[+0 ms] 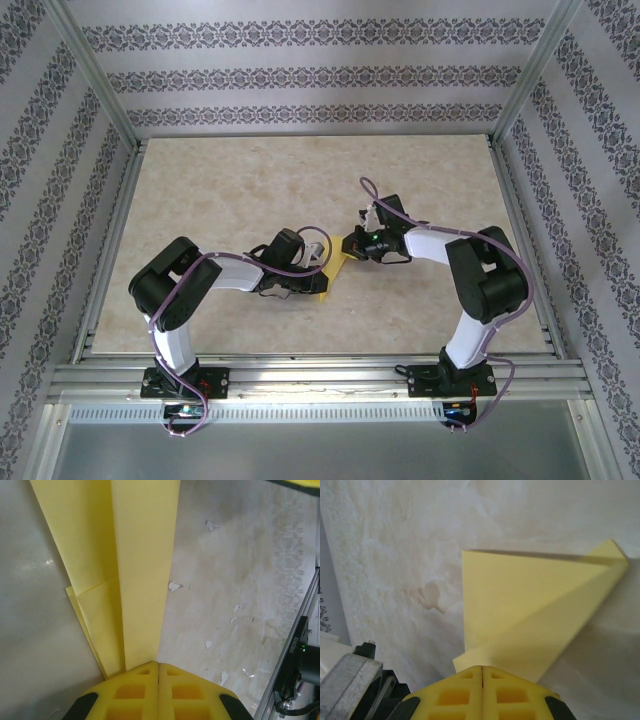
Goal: Fold a paper plane with a square sheet of paper (pick it up from the middle)
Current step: Fold the wing for the fifth time at the center of the table.
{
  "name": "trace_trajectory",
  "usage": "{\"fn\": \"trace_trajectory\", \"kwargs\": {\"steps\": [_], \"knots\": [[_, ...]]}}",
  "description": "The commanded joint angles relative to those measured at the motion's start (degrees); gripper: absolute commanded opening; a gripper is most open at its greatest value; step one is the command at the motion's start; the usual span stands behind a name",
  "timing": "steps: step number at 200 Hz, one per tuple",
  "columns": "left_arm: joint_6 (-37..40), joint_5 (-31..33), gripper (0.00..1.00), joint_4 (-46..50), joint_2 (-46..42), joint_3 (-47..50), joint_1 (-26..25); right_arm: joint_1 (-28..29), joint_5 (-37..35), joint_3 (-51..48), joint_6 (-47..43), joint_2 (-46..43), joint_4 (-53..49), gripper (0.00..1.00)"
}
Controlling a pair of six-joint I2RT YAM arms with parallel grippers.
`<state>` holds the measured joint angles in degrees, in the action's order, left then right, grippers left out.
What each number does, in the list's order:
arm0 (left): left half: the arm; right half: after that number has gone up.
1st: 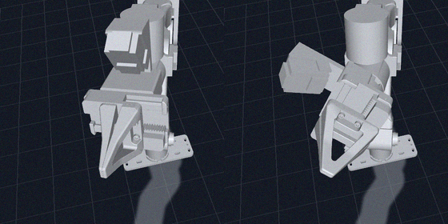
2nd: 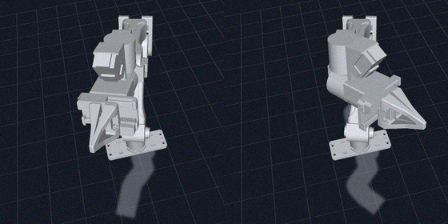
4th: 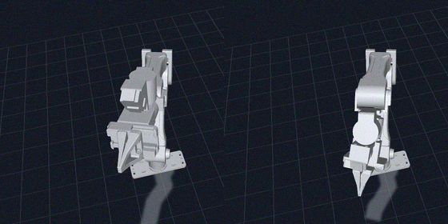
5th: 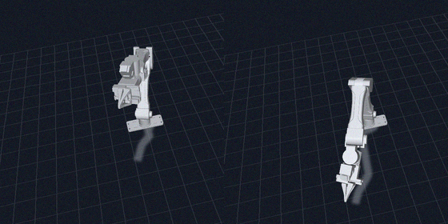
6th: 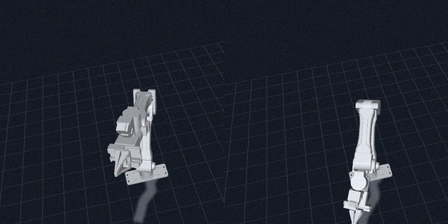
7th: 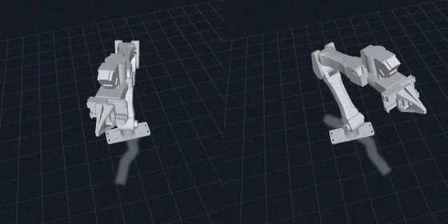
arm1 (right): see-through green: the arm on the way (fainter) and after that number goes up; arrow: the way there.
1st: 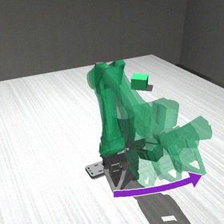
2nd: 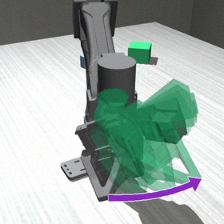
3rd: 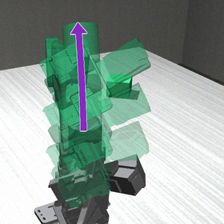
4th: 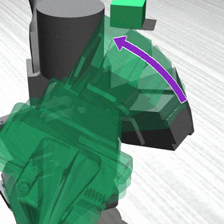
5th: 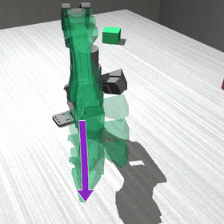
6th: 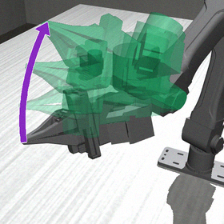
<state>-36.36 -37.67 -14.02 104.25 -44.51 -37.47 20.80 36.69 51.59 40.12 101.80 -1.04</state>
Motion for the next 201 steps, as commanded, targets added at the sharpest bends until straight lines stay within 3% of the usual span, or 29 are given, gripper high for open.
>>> {"fn": "trace_trajectory", "kwargs": {"steps": [1,90,109,137,175,201], "knots": [[1.1,-0.7,0.0,8.3,1.5,1.1,0.1,0.5,-1.1,2.2,-0.5,2.3,0.4,0.0],[1.0,-1.4,0.0,12.5,-2.3,-3.4,0.1,-0.4,-3.1,1.6,-0.5,9.2,-0.3,0.0],[1.2,-0.8,0.1,15.1,-4.8,-5.7,0.1,-0.4,-2.7,1.4,-0.5,9.9,-0.4,0.0],[-0.1,-1.3,0.12,14.4,-7.0,-8.4,0.1,-0.2,-2.8,1.3,0.3,9.8,0.1,0.0],[-1.5,-1.0,0.11,13.5,-3.9,-12.8,0.1,-0.2,-2.9,1.2,0.7,9.0,0.4,0.0],[-2.5,-0.5,0.04,12.3,0.2,-15.1,0.1,-0.2,-2.9,1.1,0.8,8.4,0.4,0.0]]}}
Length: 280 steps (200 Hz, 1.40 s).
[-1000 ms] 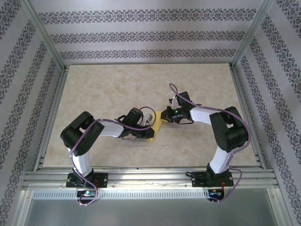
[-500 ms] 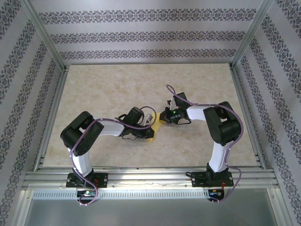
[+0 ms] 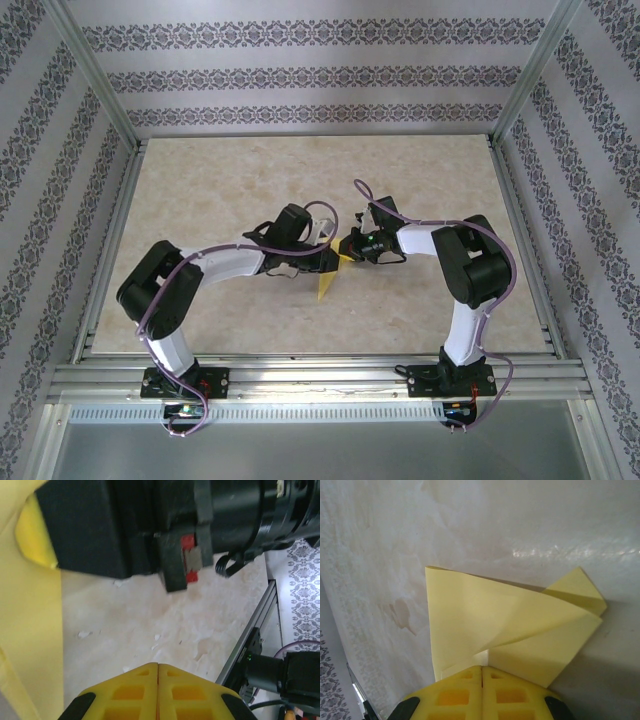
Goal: Fold a paper plane with a square sheet of paper (pick it up from the middle)
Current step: Fold the wing for the fifth time at the center of the table.
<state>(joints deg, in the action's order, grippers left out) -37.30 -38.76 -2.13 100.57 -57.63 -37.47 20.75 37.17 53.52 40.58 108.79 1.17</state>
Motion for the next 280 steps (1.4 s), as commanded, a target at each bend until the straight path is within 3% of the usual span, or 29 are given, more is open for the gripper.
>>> {"fn": "trace_trajectory", "kwargs": {"steps": [1,86,158,189,226,280], "knots": [[-1.5,0.6,0.03,0.4,4.0,-2.0,0.1,-0.2,-3.3,-0.9,0.3,1.4,-1.8,0.0],[2.5,3.8,0.0,7.5,12.2,-7.7,0.1,-0.8,-2.2,-2.1,1.3,0.9,-0.1,0.0],[3.4,5.5,0.0,5.1,12.4,1.0,0.1,-0.9,-1.5,-2.3,2.0,-0.1,0.7,0.0],[3.3,3.6,0.0,3.4,11.7,3.7,0.1,-2.9,5.0,-1.0,4.9,-3.6,3.2,0.04],[2.3,3.2,0.0,1.1,10.5,5.4,0.1,-5.9,2.1,-0.4,0.2,-12.7,-2.2,0.05],[1.8,3.3,0.0,0.8,10.2,4.8,0.1,-1.0,2.9,-4.4,-2.7,-10.5,-1.6,0.04]]}}
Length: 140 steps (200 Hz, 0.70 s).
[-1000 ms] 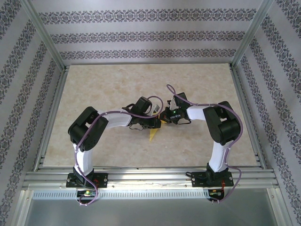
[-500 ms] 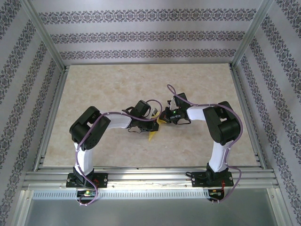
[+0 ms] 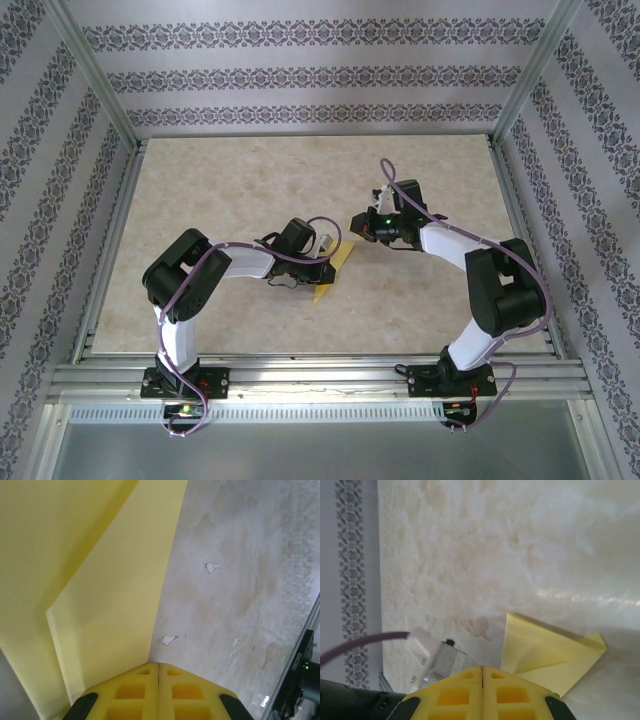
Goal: Fold a paper plane with a square sheet of paper (pick it up from the middle)
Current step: Fold the wing for the fifth time at the center of the table.
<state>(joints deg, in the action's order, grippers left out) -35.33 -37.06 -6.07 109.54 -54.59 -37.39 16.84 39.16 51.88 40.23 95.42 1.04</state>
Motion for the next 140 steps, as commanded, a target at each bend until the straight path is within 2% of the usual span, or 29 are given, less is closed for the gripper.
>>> {"fn": "trace_trajectory", "kwargs": {"steps": [1,40,76,140], "knots": [[-0.2,1.6,0.0,4.8,1.3,1.8,0.0,3.0,0.9,-2.7,-2.4,3.0,-1.4,0.04],[-0.6,1.3,0.0,4.5,1.1,1.9,0.0,4.2,0.1,-3.0,-3.1,7.6,0.6,0.02],[-0.5,0.9,0.0,4.8,0.6,2.2,0.0,0.3,-2.8,-1.6,-2.9,12.6,0.0,0.02],[-0.8,0.9,0.0,4.0,-0.2,3.4,0.0,-4.1,-6.9,3.5,-2.1,13.9,-1.7,0.03]]}}
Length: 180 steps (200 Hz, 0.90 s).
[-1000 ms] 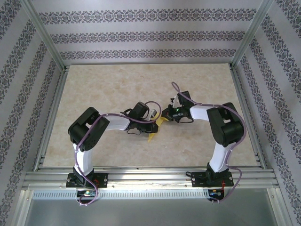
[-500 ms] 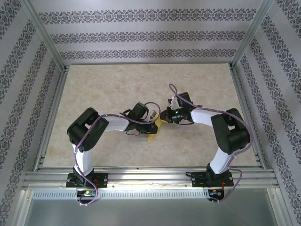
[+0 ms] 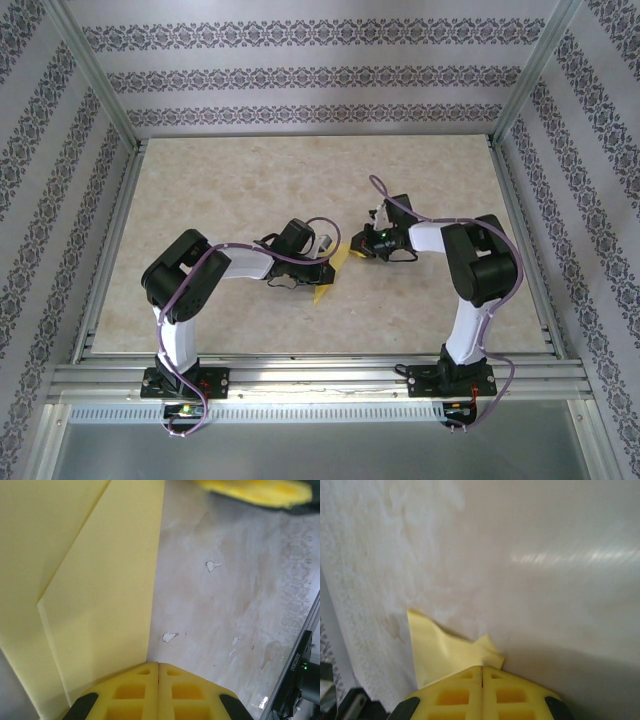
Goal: Fold a paper plane with a square sheet of paper (pick it up from the middle)
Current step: Fold the wing for the fifth time at the center of the table.
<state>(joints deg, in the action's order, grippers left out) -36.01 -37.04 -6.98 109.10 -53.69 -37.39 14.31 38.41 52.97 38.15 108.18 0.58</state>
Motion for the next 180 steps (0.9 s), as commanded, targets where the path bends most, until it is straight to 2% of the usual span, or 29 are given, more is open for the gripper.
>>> {"fn": "trace_trajectory", "kwargs": {"steps": [1,15,26,46,72,125,150,180], "knots": [[-0.1,0.9,0.0,5.0,0.2,2.5,0.0,-1.7,-6.3,2.5,0.0,1.1,-1.4,0.02],[-0.1,0.9,0.0,5.3,0.0,2.5,0.0,-2.4,-7.2,3.3,0.5,0.4,-2.4,0.03],[-0.4,0.9,0.0,5.5,-0.2,2.4,0.0,-3.4,-5.3,4.3,1.2,-0.7,-3.9,0.02],[-0.9,0.9,0.0,4.8,-0.8,2.3,0.0,-3.5,-4.2,2.8,1.9,-6.6,-3.5,0.03],[-1.3,1.1,0.0,4.5,-1.2,1.7,0.0,0.7,-2.0,1.1,1.6,-11.3,-2.7,0.04],[-1.7,1.2,0.0,4.0,-1.7,1.6,0.0,8.7,-0.3,-0.7,4.3,-5.7,0.1,0.0],[-2.4,1.1,0.0,2.5,-2.1,2.6,0.0,9.4,-1.5,-2.0,5.0,-3.3,1.4,0.0],[-2.9,0.9,0.0,2.3,-2.1,2.7,0.0,8.2,-6.9,-3.7,4.6,-0.8,0.3,0.0]]}}
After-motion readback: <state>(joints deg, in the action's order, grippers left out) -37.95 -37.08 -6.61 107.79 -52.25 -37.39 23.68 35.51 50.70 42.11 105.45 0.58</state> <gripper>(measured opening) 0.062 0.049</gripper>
